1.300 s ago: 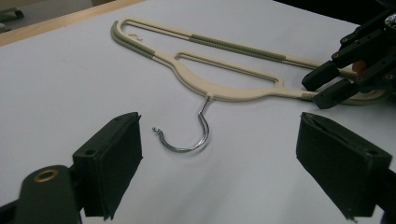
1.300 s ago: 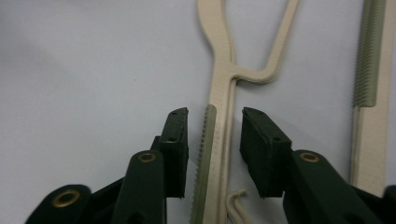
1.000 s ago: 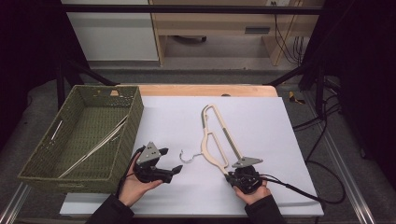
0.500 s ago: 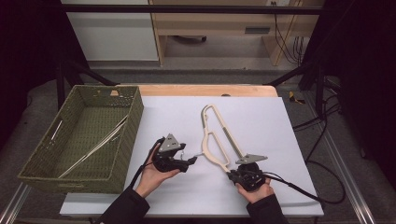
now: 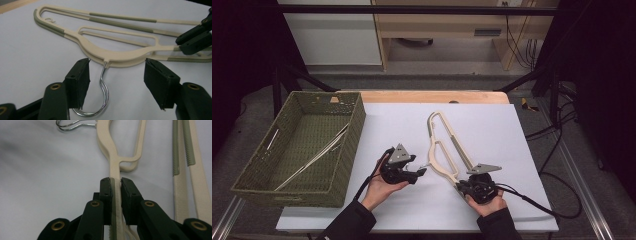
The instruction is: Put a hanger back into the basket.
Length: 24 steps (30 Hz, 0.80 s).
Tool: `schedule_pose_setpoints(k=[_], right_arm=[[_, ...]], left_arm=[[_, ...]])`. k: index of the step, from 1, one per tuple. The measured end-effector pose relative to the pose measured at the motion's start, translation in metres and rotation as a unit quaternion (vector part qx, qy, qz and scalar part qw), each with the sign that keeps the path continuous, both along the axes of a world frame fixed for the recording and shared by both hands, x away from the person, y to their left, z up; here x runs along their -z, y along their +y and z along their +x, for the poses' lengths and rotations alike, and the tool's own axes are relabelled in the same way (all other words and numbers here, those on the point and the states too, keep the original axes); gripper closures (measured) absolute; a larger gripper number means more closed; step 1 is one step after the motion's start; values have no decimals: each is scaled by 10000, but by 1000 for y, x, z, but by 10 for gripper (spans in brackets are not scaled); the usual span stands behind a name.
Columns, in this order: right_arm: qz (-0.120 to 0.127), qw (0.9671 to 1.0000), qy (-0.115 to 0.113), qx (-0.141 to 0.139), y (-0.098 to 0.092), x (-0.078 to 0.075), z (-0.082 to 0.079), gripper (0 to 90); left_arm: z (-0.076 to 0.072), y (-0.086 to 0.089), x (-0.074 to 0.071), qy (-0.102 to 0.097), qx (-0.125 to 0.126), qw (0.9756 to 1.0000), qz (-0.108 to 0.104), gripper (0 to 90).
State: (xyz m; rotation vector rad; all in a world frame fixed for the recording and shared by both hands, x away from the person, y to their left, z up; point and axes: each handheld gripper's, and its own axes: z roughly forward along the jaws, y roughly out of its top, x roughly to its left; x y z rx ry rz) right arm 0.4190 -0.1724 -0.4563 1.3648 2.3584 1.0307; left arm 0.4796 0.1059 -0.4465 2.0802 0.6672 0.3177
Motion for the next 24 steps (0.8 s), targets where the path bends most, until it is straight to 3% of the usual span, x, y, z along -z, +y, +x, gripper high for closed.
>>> schedule_pose_setpoints(k=[1,11,13,17,20,24], right_arm=[[92,9999,7,45,0,-2,0,800],[156,9998,-37,74,-5,-11,-2,801],[158,9998,-56,71,-5,-12,-3,801],[160,9998,-82,57,-6,-13,-3,800],[198,9997,-85,96,-6,-14,-3,800],[198,9997,-51,94,-6,-14,-4,800]], left_arm=[[2,-1,2,31,-4,10000,12,402],[29,-29,18,133,239,9982,539,558],[30,-31,19,147,267,9977,610,571],[33,-34,23,175,343,9967,719,685],[34,-33,25,141,407,9946,945,723],[33,-34,25,58,484,9940,981,793]])
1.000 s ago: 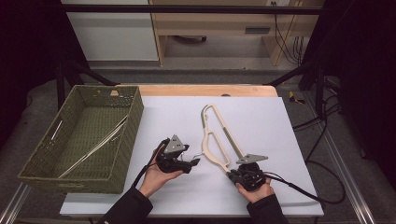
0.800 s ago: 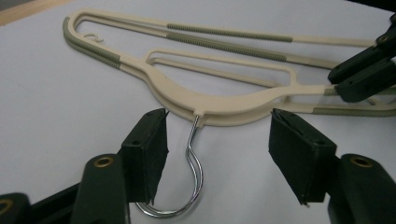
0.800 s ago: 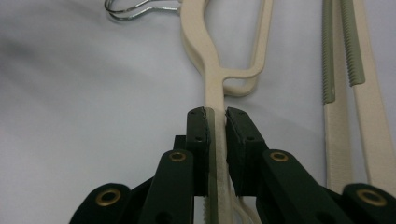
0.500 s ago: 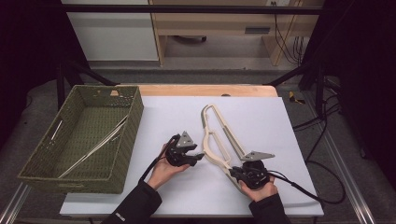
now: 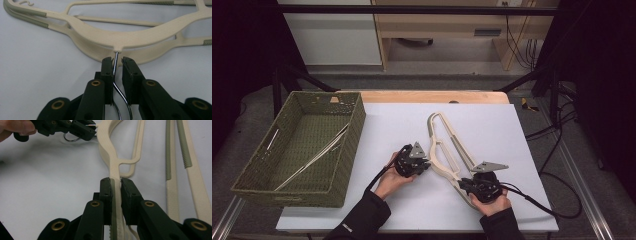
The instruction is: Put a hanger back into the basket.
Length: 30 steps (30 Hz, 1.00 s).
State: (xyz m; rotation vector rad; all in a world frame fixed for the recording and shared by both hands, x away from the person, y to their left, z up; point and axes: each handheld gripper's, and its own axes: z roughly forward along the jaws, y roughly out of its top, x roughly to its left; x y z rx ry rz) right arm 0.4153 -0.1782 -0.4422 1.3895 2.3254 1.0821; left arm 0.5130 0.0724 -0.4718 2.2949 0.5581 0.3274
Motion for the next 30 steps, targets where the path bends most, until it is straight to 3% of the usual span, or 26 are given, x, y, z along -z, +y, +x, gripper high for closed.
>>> schedule_pose_setpoints(k=[4,7,10,15,19,21,22,23,24,28,30], right_arm=[[-28,9999,3,-106,-1,1,1,799],[65,9999,73,-80,1,1,0,797],[-34,9997,132,-182,2,4,1,794],[17,9991,298,-304,5,7,2,783],[85,9985,331,-428,6,8,2,749],[139,9987,107,-481,5,6,3,659],[139,9987,107,-481,5,6,3,659],[276,9985,-135,-454,6,5,3,562],[276,9985,-135,-454,6,5,3,562],[199,9947,-837,-561,20,1,11,382],[147,9940,-912,-586,24,1,14,365]], left_arm=[[-1,1,-3,-134,43,9998,133,801],[-4,0,-5,-245,-20,9996,109,806],[-7,0,-9,-351,-66,9992,173,812],[-12,-3,-13,-559,-106,9970,521,822],[-15,-3,-15,-589,-181,9964,580,827],[-17,-4,-15,-615,-170,9958,663,828],[-17,-4,-15,-615,-170,9958,663,828],[-19,-5,-16,-631,-183,9954,692,828],[-19,-5,-16,-631,-183,9954,692,828],[-22,-5,-19,-613,-182,9954,712,828],[-24,-5,-20,-603,-188,9953,728,828]])
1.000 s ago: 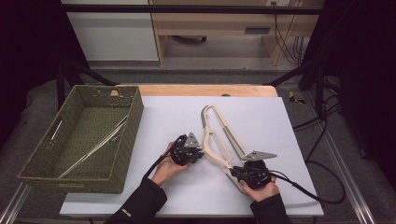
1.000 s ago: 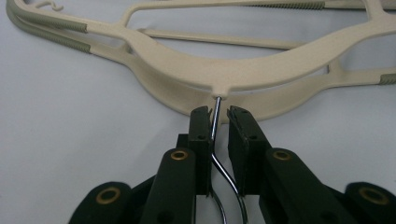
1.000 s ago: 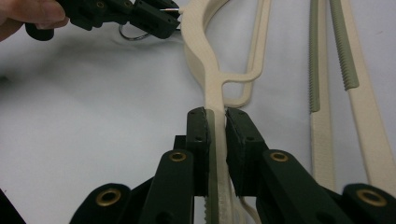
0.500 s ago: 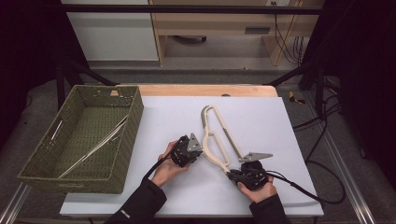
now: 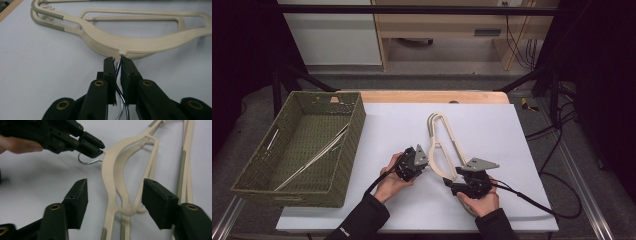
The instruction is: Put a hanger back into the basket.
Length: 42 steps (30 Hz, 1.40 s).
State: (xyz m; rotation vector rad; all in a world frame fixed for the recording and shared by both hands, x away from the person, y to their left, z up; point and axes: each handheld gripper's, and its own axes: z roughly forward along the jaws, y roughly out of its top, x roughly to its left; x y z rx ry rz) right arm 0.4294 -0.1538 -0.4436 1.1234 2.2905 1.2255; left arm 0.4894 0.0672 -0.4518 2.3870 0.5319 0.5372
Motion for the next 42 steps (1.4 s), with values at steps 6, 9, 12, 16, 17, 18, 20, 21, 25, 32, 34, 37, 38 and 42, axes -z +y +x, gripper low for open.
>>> schedule_pose_setpoints(k=[6,9,12,16,17,18,20,21,25,32,34,37,38,42], right_arm=[[-455,9989,55,-125,26,8,19,364],[-615,9975,279,-183,35,15,26,391],[-992,9944,274,-231,41,21,27,506],[-1085,9932,290,-315,42,24,27,639],[-1083,9930,340,-339,43,24,27,687],[-1061,9929,374,-387,43,25,26,730],[-1098,9923,340,-458,45,25,25,747],[-1108,9920,285,-533,44,25,25,751],[-1149,9917,183,-545,42,23,24,755],[-1143,9922,94,-495,40,17,21,759],[-1120,9926,36,-458,38,13,20,762],[-1111,9929,-73,-412,33,5,18,767],[-1109,9930,-106,-397,32,2,17,770],[-1147,9925,-309,-304,23,-10,13,785]], left_arm=[[-3,0,-3,63,-47,10000,48,828],[-5,-1,-5,64,-68,9999,77,828],[-7,-1,-5,123,-93,9999,75,828],[-8,-2,-5,153,-102,9998,34,828],[-8,-2,-4,158,-112,9998,29,828],[-8,-2,-4,190,-114,9997,50,826],[-7,-2,-5,227,-107,9997,42,826],[-8,0,-7,230,-76,9997,8,818],[-9,8,-18,314,-31,9987,-409,625],[-23,50,-65,81,-294,9853,-1679,324],[-30,63,-76,-26,-314,9815,-1888,251],[-42,82,-86,-193,-401,9770,-2087,215],[-46,88,-88,-234,-426,9756,-2139,201],[-58,105,-88,-305,-516,9728,-2236,167]])
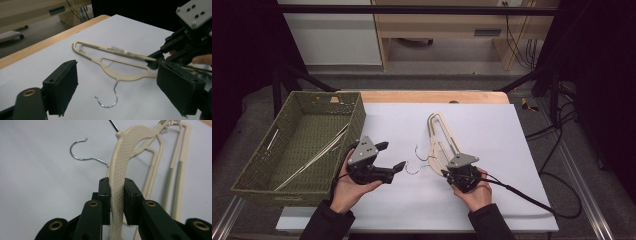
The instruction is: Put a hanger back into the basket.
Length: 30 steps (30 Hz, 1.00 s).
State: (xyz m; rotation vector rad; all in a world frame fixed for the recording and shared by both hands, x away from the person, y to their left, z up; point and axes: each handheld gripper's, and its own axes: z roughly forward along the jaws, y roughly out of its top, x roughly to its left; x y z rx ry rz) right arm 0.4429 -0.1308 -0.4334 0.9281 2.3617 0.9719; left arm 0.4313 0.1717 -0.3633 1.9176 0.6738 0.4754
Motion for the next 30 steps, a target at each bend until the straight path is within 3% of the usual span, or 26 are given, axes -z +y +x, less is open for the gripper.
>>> schedule_pose_setpoints(k=[5,7,11,15,18,23,26,30], right_arm=[[-2,9997,-153,208,-15,-12,-3,804],[13,9990,-272,362,-26,-17,-3,818],[28,9977,-384,565,-38,-23,-3,832],[204,9955,-436,811,-57,-28,-2,863],[122,9946,-543,878,-66,-31,-3,869],[425,9960,-467,628,-66,-37,-8,869],[615,9967,-435,300,-59,-42,-12,869],[863,9950,-234,-435,-40,-46,-21,869]], left_arm=[[-8,7,7,32,-70,9999,84,159],[-8,7,8,4,-78,10000,15,159],[-6,7,13,99,-62,9999,16,149],[-3,8,19,230,-68,9997,2,135],[-2,7,22,274,-48,9996,28,121],[-2,6,23,273,-23,9996,30,105],[-3,6,22,271,-9,9996,24,96],[-5,4,21,232,57,9997,77,76]])
